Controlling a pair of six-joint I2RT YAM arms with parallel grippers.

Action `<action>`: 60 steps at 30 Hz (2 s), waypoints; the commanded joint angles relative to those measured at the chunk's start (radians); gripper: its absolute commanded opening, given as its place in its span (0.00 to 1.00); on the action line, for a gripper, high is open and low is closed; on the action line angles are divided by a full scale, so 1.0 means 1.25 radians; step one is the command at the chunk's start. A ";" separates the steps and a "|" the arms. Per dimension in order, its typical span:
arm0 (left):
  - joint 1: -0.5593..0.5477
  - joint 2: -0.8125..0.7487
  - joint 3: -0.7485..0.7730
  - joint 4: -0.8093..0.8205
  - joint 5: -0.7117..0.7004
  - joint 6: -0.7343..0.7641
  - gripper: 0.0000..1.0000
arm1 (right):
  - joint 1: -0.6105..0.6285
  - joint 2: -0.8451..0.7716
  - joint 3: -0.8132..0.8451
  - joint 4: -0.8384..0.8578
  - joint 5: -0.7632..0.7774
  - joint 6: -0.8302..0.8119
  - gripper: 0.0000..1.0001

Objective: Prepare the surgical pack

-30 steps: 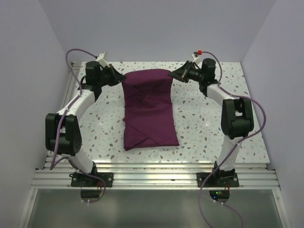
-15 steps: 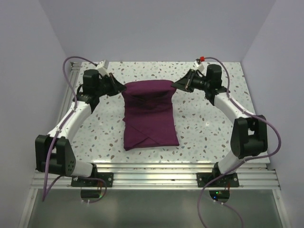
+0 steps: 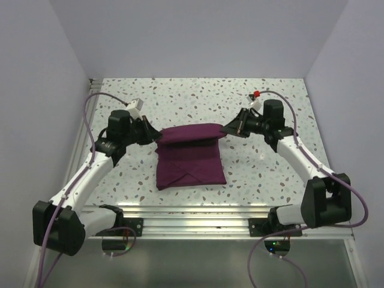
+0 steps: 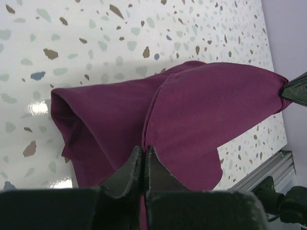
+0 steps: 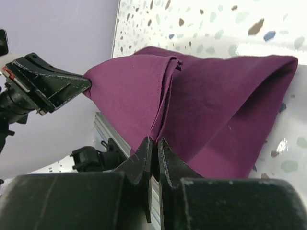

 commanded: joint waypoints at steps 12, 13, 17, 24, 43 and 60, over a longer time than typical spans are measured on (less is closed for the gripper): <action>-0.040 -0.179 -0.256 -0.126 -0.139 -0.054 0.00 | 0.031 -0.187 -0.286 -0.036 0.086 -0.033 0.00; -0.042 -0.188 -0.289 -0.119 -0.138 -0.065 0.00 | 0.033 -0.196 -0.311 -0.037 0.092 -0.034 0.00; -0.055 -0.235 -0.357 -0.077 -0.128 -0.129 0.00 | 0.043 -0.222 -0.363 -0.034 0.122 -0.032 0.00; -0.106 -0.223 -0.378 -0.081 -0.182 -0.158 0.11 | 0.091 -0.215 -0.421 -0.009 0.181 -0.025 0.09; -0.162 -0.160 -0.411 0.019 -0.245 -0.187 0.43 | 0.152 -0.175 -0.456 0.044 0.244 -0.018 0.58; -0.163 0.047 -0.455 0.320 -0.234 -0.171 0.00 | 0.170 -0.078 -0.515 0.234 0.255 0.069 0.25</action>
